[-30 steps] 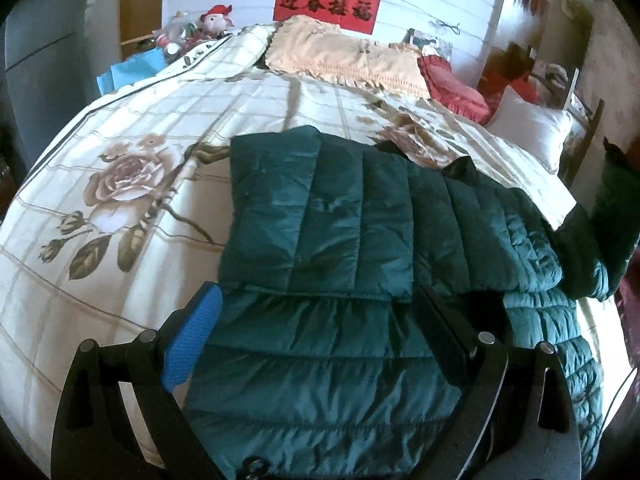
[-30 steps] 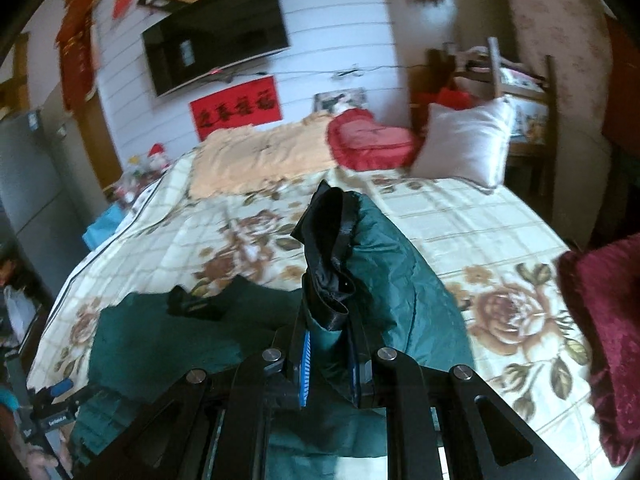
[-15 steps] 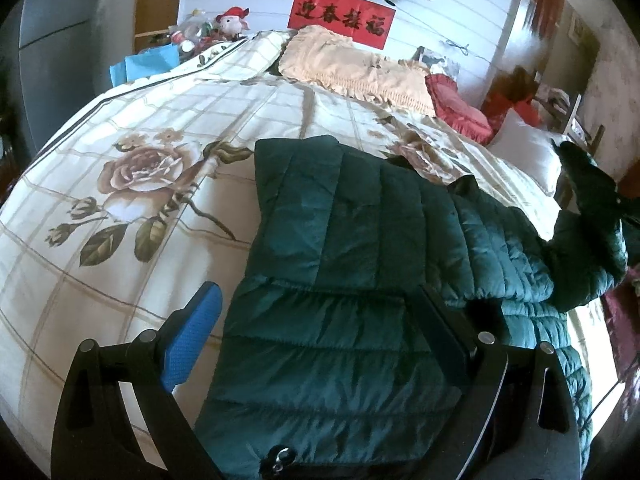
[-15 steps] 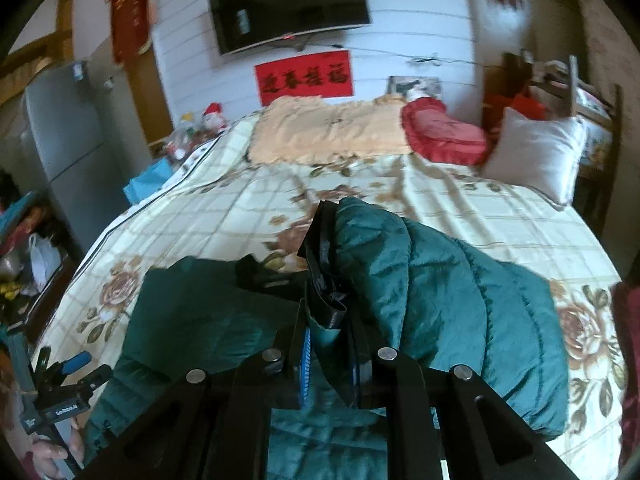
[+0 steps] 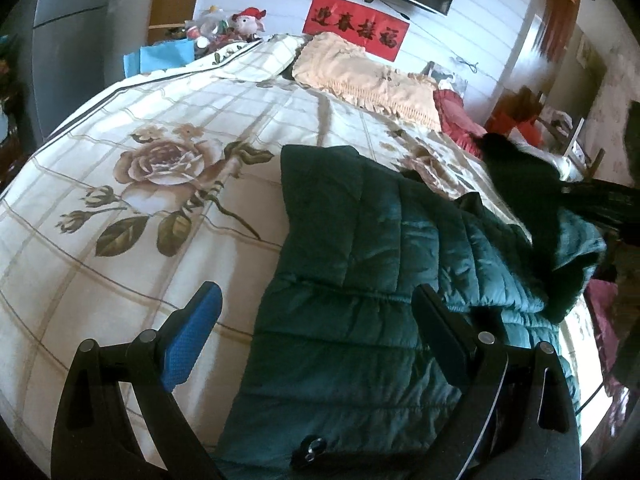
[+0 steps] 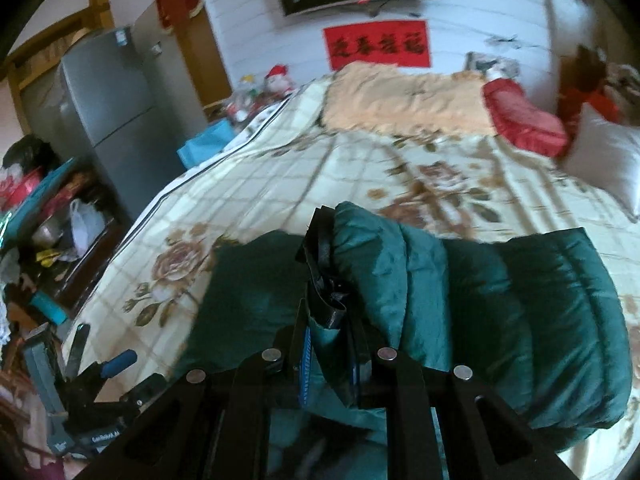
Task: Fold large clothes
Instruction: 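Fold the held side edge over the jacket body toward the left gripper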
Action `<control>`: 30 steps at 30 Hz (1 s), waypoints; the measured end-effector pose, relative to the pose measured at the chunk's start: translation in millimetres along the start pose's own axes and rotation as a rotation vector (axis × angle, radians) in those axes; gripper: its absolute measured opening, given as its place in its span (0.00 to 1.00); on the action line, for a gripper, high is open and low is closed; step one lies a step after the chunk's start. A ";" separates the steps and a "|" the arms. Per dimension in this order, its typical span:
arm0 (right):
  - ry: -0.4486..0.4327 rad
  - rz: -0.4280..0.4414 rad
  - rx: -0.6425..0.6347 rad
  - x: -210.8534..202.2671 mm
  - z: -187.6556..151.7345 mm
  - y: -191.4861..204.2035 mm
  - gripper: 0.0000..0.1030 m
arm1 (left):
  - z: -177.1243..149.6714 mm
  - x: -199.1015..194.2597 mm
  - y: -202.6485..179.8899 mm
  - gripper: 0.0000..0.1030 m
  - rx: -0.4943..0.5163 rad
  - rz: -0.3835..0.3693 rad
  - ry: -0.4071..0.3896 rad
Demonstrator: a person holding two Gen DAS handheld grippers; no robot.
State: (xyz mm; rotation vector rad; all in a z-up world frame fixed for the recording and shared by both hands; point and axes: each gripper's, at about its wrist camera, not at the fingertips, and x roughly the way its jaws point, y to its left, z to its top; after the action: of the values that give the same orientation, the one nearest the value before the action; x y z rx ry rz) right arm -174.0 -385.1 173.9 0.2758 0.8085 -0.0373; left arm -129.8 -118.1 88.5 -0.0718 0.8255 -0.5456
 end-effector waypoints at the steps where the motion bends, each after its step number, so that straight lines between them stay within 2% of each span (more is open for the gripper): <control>1: 0.018 0.019 0.000 8.8 0.9 6.5 0.13 | -0.1 -1.6 1.2 0.93 0.001 0.000 -0.003; 8: 0.104 0.089 -0.001 55.3 -3.2 38.1 0.13 | -2.3 -1.5 8.3 0.93 -0.014 -0.007 0.008; 16: 0.205 0.136 -0.003 91.6 -19.8 43.9 0.14 | -2.0 -0.7 4.4 0.93 -0.030 -0.025 0.011; 18: 0.235 0.174 -0.007 95.7 -25.8 43.0 0.31 | -1.3 -1.5 1.4 0.93 -0.039 -0.044 0.013; 19: 0.225 0.202 0.004 91.9 -26.9 40.9 0.52 | -0.5 -1.0 0.4 0.93 -0.043 -0.052 0.014; 20: 0.212 0.213 0.012 87.4 -27.4 39.6 0.59 | 0.3 -0.9 -1.4 0.93 -0.049 -0.062 0.017; 23: 0.150 0.176 0.024 58.0 -25.3 27.5 0.59 | 5.0 2.4 -6.0 0.93 -0.077 -0.088 0.026; 27: 0.076 0.182 0.089 6.7 -29.2 -10.0 0.61 | 15.5 12.0 -20.0 0.93 -0.108 -0.126 0.038; 30: 0.038 0.117 0.125 -28.5 -42.3 -42.6 0.66 | 24.8 31.5 -38.0 0.93 -0.084 -0.110 0.073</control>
State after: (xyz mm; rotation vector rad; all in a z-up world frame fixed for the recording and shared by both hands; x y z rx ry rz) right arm -229.6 -417.2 156.8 0.4425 0.8277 0.0272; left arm -111.2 -169.8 94.3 -0.1755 0.9194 -0.6201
